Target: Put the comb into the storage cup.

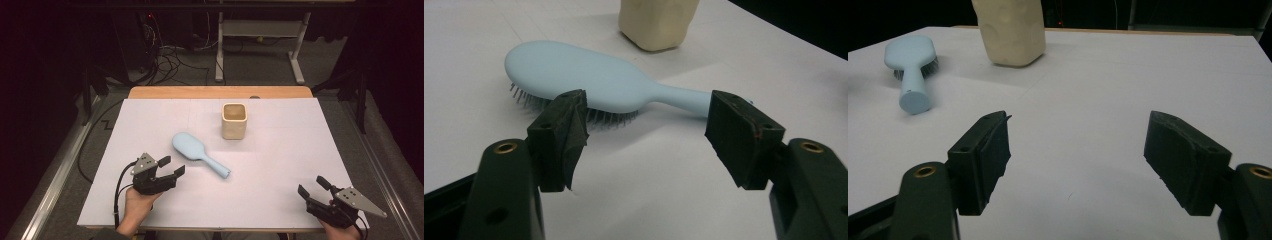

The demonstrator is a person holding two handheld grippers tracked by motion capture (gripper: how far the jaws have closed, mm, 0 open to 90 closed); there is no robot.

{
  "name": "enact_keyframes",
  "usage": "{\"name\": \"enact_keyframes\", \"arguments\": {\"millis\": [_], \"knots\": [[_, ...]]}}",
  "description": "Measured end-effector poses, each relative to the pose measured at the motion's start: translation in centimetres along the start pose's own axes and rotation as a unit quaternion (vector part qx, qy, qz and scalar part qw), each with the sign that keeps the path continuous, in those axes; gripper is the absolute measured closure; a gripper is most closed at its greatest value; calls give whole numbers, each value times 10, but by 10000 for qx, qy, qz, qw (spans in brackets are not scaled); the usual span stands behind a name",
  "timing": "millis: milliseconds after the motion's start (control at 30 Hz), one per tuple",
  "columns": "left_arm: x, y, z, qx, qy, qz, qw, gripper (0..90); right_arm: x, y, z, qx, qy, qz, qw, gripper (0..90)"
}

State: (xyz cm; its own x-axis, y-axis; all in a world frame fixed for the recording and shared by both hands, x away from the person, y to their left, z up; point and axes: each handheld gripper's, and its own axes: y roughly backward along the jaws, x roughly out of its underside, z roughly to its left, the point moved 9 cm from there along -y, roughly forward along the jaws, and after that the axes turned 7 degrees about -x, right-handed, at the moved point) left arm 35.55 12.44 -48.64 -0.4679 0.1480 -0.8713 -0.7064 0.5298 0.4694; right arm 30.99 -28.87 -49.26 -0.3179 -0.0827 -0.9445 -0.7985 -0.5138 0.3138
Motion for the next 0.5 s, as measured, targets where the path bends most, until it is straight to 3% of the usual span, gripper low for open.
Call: {"name": "enact_keyframes", "arguments": {"millis": [500], "knots": [[-7, -15, -11, 41, -163, 60, 9998, 340, 0, 0, 0, 10, -2, -23, 10000, 267]]}}
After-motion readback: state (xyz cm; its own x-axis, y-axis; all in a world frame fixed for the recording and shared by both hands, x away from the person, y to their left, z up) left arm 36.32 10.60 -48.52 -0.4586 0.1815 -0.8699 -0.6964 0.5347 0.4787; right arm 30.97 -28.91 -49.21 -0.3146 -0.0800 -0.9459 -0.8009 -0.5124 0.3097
